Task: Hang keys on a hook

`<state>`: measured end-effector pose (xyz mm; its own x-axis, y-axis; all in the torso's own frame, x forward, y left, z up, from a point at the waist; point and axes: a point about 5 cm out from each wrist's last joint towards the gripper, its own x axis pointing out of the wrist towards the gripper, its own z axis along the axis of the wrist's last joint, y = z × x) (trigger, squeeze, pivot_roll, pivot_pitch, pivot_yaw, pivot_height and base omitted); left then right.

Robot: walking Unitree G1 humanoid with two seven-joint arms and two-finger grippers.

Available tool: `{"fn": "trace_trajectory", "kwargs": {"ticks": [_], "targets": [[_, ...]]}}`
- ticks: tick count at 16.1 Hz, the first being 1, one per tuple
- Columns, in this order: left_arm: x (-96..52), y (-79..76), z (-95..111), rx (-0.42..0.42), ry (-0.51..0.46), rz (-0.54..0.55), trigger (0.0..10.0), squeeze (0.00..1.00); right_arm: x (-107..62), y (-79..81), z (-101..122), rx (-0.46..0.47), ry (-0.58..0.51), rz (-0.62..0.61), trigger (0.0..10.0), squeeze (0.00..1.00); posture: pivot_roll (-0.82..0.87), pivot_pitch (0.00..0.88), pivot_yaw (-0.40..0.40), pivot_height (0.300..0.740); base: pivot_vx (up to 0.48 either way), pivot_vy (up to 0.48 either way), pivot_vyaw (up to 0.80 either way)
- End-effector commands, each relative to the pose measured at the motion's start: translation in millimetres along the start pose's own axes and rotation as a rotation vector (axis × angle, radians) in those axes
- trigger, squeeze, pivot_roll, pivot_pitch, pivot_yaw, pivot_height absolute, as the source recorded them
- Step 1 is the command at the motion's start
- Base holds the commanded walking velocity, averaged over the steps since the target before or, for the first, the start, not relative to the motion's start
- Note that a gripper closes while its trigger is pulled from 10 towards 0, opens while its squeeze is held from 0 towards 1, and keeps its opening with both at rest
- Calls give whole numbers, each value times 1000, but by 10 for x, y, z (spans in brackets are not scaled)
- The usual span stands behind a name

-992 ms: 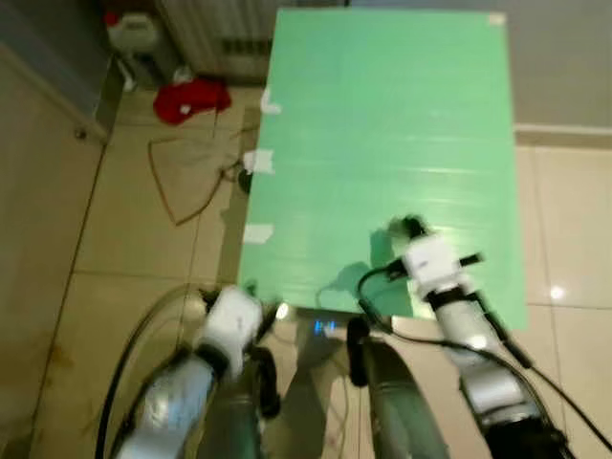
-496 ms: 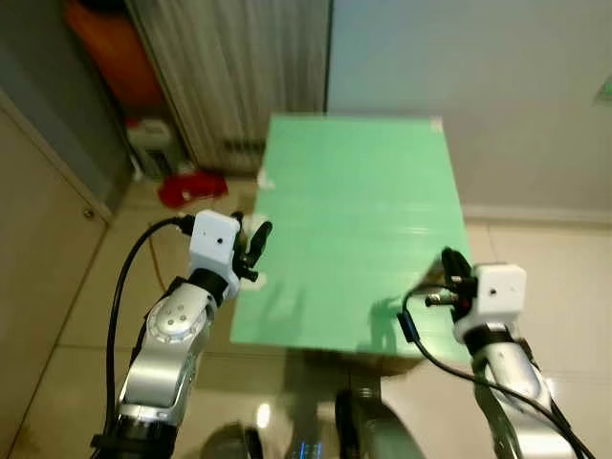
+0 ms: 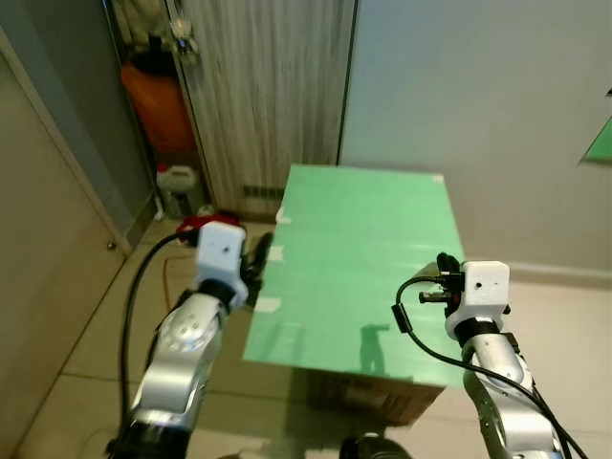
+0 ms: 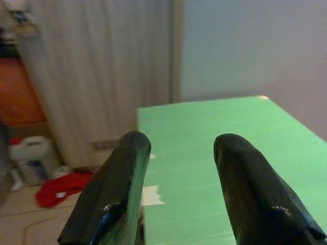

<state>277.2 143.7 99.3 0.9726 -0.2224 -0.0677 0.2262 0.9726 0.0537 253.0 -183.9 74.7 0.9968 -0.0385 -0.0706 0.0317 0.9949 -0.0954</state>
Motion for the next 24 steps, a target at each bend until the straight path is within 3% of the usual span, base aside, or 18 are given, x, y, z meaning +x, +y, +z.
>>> {"fn": "trace_trajectory", "kwargs": {"ticks": [1, 3, 5, 11, 16, 19, 20, 21, 24], "targets": [[-47, 71, -21, 6, -13, 47, 10000, 0, -11, -135, 163, -52, -90, -58, 10000, 0, -54, 0, -7, 736, 0, -480, 0], [2, 85, 5, 47, -25, 21, 10000, 0, -65, -102, 146, -84, -101, -37, 10000, 0, -63, 0, -1, 736, 0, -480, 0], [102, -51, 55, 89, -45, -58, 10000, 0, -29, -68, 75, -86, -81, -35, 10000, 0, -76, 0, 12, 736, 0, -480, 0], [233, -253, -5, 45, -49, -209, 10000, 0, 60, -70, 21, -98, -55, -67, 10000, 0, -135, 0, 40, 736, 0, -474, 0], [194, -324, -140, 60, -24, -265, 10000, 0, -18, -125, -55, -111, -35, -101, 10000, 0, -175, 0, 57, 736, 0, -449, 0], [96, -226, -280, 60, 14, -216, 10000, 0, -85, -121, -112, -108, -15, -99, 10000, 0, -176, 0, 55, 736, 0, -441, 0], [57, -140, -351, 4, 43, -146, 10000, 0, -117, -138, -151, -104, 0, -105, 10000, 0, -172, 0, 51, 736, 0, -435, 0], [65, -95, -370, -39, 56, -104, 10000, 0, -120, -149, -157, -103, 3, -107, 10000, 0, -171, 0, 52, 736, 0, -431, 0], [99, 107, -359, -48, 45, 42, 10000, 0, -143, -264, -197, -98, 17, -147, 10000, 0, -169, 0, 46, 736, 0, -430, 0]]}}
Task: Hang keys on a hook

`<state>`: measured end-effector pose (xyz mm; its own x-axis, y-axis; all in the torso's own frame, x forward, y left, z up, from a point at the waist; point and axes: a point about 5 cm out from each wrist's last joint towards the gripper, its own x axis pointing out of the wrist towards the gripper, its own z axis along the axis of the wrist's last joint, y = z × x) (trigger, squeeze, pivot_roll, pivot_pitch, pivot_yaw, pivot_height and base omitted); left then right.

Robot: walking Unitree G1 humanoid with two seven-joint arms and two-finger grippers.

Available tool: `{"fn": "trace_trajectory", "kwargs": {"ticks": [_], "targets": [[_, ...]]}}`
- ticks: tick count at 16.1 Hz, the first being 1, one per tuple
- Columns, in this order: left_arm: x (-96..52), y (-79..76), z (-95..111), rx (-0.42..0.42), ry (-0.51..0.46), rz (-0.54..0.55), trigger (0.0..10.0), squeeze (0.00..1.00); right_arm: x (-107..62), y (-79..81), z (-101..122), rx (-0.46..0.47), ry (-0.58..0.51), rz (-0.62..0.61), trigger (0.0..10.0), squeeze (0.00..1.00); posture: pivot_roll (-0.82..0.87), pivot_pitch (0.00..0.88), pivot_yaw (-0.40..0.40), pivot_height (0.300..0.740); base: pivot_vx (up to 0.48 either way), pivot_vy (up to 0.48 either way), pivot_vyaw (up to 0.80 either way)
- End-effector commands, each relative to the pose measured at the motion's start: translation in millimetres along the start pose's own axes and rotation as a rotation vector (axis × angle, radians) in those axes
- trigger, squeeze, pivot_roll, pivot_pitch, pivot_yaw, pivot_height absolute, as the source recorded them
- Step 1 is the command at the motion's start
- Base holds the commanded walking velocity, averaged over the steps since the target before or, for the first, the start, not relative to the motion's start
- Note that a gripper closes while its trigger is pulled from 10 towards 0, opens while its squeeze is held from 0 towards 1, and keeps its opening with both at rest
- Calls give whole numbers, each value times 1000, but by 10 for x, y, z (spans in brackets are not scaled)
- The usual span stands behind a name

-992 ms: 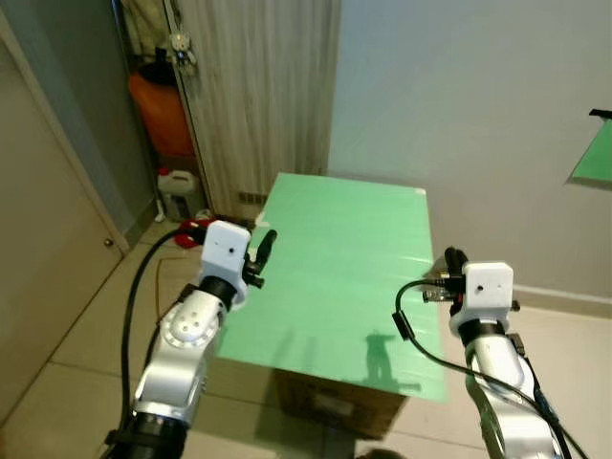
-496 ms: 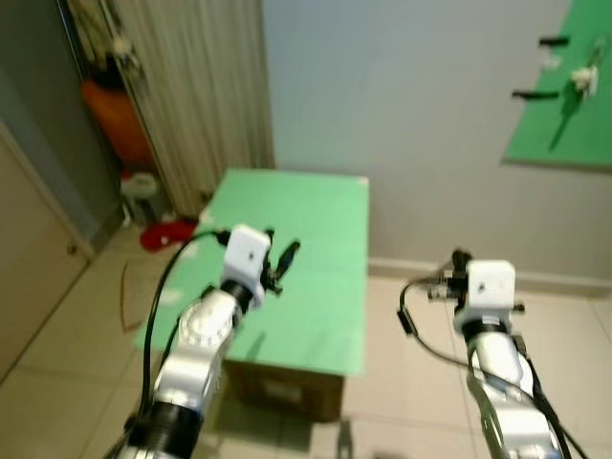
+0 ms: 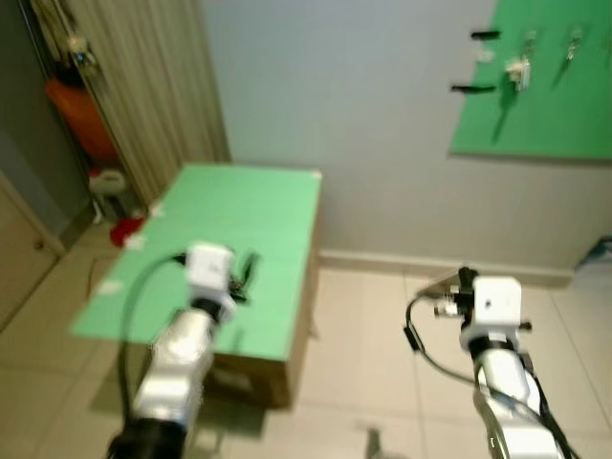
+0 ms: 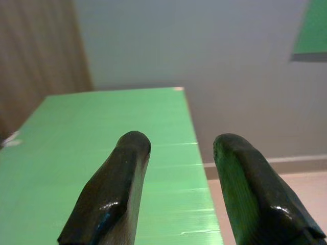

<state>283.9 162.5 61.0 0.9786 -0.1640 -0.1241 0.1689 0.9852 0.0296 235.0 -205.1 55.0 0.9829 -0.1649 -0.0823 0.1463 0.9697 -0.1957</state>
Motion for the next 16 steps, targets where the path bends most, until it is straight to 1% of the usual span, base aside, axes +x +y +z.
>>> {"fn": "trace_trajectory", "kwargs": {"ticks": [1, 2, 3, 4, 5, 6, 7, 9, 10, 11, 12, 13, 14, 15, 16], "targets": [[-9, 41, 47, 24, -33, 28, 10000, 0, -32, -156, -27, 17, 1, -53, 10000, 0, -165, 0, 42, 736, 0, -431, 0], [-77, 117, 40, 46, -39, 52, 10000, 0, -107, -241, -70, 62, 4, -89, 10000, 0, -163, 0, 39, 736, 0, -431, 0], [-107, 134, 25, 46, -35, 55, 10000, 0, -150, -279, -92, 72, 6, -107, 10000, 0, -162, 0, 38, 736, 0, -431, 0], [-131, 110, -5, 50, -25, 45, 10000, 0, -202, -319, -135, 65, 21, -126, 10000, 0, -159, 0, 35, 736, 0, -431, 0], [-124, 84, -21, 38, -17, 39, 10000, 0, -228, -334, -155, 62, 27, -130, 10000, 0, -159, 0, 35, 736, 0, -428, 0], [-79, 34, -1, 15, -17, 10, 10000, 0, -235, -324, -159, 57, 32, -122, 10000, 0, -161, 0, 37, 736, 0, -431, 0], [-58, 13, 21, 57, -21, -5, 10000, 0, -237, -312, -159, 57, 32, -115, 10000, 0, -163, 0, 39, 736, 0, -431, 0], [-39, 15, 33, 61, -26, -16, 10000, 0, -243, -304, -161, 52, 30, -112, 10000, 0, -173, 0, 46, 736, 0, -428, 0], [-29, 11, 37, 75, -25, -27, 10000, 0, -249, -302, -163, 52, 30, -113, 10000, 0, -180, 0, 49, 736, 304, -368, 0], [-11, -26, 52, 112, -27, -60, 10000, 0, -265, -297, -174, 48, 35, -112, 10000, 0, -188, 0, 55, 736, 300, -371, 0], [9, -70, 52, 95, -25, -80, 10000, 0, -287, -290, -194, 43, 42, -110, 10000, 0, -192, 0, 58, 736, 274, -390, 0], [30, -90, 50, 74, -22, -83, 10000, 0, -307, -286, -206, 40, 46, -112, 10000, 0, -203, 0, 62, 736, 281, -386, 0], [37, -99, 52, 84, -26, -83, 10000, 0, -316, -285, -210, 39, 48, -113, 10000, 0, -206, 0, 61, 736, 296, -375, 0], [70, -84, 17, 115, 3, -54, 10000, 0, -319, -277, -217, 33, 51, -109, 10000, 0, -207, 0, 63, 736, 0, 0, 0], [90, -74, 16, 148, 6, -47, 10000, 0, -317, -267, -220, 29, 51, -105, 10000, 0, -207, 0, 63, 736, 0, 0, 0]]}}
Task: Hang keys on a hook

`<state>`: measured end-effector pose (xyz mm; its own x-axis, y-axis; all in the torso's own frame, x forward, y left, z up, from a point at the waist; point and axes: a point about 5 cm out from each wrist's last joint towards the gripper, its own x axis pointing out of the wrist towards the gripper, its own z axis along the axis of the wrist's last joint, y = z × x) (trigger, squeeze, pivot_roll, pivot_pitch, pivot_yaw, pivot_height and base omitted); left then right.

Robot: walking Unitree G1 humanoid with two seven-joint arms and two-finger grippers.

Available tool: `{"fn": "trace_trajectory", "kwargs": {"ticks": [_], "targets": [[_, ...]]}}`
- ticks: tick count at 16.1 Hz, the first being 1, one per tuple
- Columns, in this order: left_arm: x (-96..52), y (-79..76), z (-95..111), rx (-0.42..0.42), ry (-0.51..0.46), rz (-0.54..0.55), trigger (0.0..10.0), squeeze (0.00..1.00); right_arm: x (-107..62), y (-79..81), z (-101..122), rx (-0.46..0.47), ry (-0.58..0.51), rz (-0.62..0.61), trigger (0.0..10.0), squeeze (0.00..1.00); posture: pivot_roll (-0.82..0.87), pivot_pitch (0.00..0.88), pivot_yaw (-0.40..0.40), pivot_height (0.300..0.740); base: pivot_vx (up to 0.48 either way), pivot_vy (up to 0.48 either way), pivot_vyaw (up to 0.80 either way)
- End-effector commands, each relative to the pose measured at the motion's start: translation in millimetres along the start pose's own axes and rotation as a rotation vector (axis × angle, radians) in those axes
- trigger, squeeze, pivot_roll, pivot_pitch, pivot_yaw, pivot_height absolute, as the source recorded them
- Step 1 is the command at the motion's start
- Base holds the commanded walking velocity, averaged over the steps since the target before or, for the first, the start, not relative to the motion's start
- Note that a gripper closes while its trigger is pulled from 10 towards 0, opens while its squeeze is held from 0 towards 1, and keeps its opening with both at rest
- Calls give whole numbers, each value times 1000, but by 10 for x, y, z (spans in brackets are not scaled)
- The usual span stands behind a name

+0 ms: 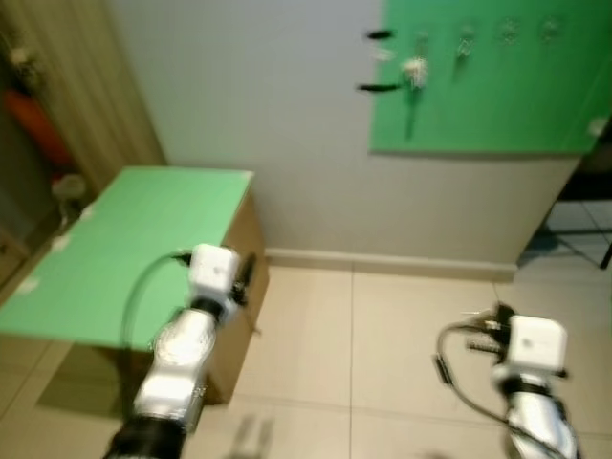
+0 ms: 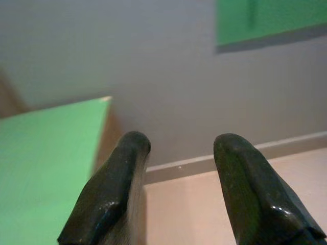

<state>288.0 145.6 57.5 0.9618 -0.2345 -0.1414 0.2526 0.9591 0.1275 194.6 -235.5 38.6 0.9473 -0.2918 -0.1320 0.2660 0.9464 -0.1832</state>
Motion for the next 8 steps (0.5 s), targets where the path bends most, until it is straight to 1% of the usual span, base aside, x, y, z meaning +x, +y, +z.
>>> {"fn": "trace_trajectory", "kwargs": {"ticks": [1, 3, 6, 7, 8], "targets": [[27, 56, 89, -2, -43, -11, 10000, 0, 16, 70, 46, 3, -26, 20, 10000, 0, -208, 0, 65, 736, 0, 0, 0], [106, 26, 147, -7, -27, -27, 10000, 0, 47, 109, 81, 1, -44, 38, 10000, 0, -208, 0, 67, 736, 371, 304, 0], [165, 0, 146, -22, -23, -20, 10000, 0, 99, 162, 133, -6, -69, 67, 10000, 0, -213, 0, 72, 736, 430, 0, 0], [181, -20, 145, -21, -23, -20, 10000, 0, 113, 171, 148, -25, -80, 79, 10000, 0, -214, 0, 73, 736, 431, 0, 0], [203, -51, 161, -22, -27, -29, 10000, 0, 152, 189, 148, -16, -66, 85, 10000, 0, -216, 0, 75, 736, 442, 0, -638]]}}
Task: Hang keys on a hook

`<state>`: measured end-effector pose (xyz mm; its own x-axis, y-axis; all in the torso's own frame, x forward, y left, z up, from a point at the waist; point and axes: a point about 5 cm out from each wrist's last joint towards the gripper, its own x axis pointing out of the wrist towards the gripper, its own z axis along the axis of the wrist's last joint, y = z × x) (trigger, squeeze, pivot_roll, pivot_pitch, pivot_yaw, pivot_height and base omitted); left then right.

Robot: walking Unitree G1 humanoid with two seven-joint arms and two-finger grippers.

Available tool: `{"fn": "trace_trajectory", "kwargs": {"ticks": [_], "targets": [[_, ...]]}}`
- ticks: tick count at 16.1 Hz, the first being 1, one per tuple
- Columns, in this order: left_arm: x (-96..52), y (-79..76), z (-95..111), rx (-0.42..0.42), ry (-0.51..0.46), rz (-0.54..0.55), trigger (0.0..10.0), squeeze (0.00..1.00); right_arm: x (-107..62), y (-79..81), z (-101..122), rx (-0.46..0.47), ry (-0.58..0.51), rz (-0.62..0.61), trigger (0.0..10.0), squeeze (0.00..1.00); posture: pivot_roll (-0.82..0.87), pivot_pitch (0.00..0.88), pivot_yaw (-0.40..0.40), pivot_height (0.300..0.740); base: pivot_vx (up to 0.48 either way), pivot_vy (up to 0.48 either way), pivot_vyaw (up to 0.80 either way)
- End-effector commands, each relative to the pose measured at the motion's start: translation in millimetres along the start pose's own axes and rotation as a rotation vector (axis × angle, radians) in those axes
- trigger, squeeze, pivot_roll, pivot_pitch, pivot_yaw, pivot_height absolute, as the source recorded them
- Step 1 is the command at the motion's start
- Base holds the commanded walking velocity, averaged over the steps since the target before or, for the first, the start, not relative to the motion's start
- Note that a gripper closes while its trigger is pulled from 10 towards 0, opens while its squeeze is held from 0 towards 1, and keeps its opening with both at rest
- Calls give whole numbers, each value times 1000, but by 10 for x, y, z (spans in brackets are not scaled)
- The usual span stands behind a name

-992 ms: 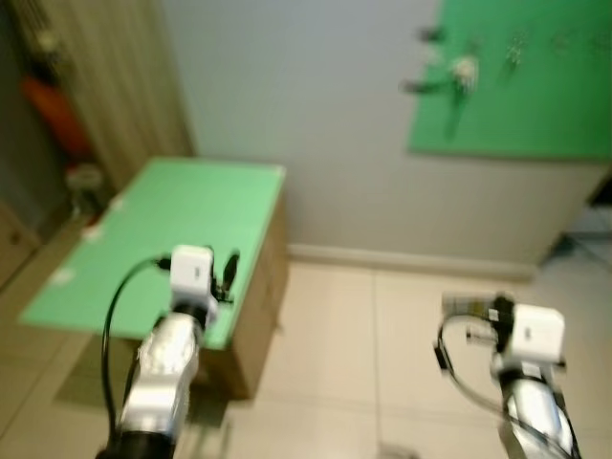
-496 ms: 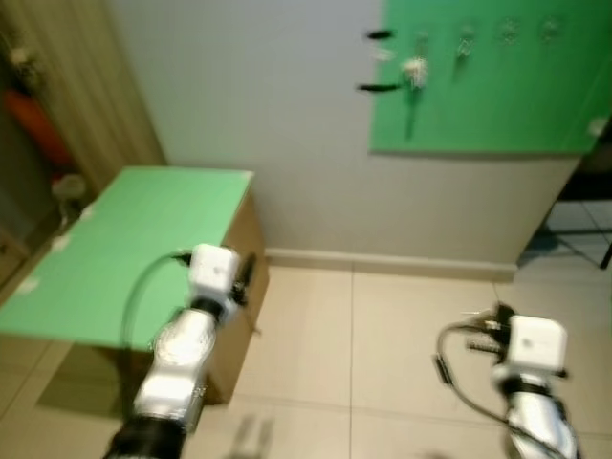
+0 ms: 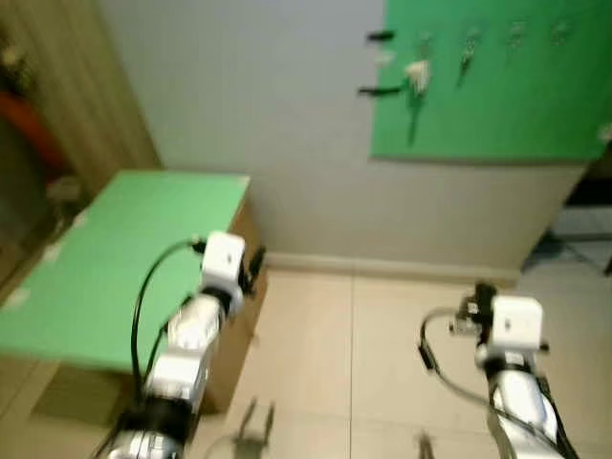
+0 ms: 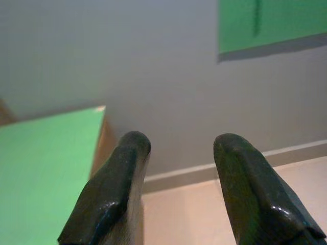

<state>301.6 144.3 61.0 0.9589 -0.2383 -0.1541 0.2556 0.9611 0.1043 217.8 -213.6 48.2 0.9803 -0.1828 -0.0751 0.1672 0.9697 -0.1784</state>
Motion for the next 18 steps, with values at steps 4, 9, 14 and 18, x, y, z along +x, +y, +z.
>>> {"fn": "trace_trajectory", "kwargs": {"ticks": [4, 9, 14, 18], "targets": [[98, -114, 119, 23, -44, -56, 10000, 0, 67, -59, -9, 3, 10, -12, 10000, 0, -212, 0, 79, 736, 460, 0, -525], [84, -270, 131, 24, -66, -117, 10000, 0, 61, -62, -61, 10, 28, -23, 10000, 0, -212, 0, 88, 736, 480, 0, -504], [168, -262, 127, 109, -18, -154, 10000, 0, 241, 39, 44, -8, 132, 287, 10000, 0, -209, 0, 88, 728, 288, 0, -290], [292, -138, 424, 169, -67, -423, 10000, 0, 488, -225, 758, -15, 49, 609, 10000, 0, -202, 0, 79, 728, 0, 0, 0]]}}
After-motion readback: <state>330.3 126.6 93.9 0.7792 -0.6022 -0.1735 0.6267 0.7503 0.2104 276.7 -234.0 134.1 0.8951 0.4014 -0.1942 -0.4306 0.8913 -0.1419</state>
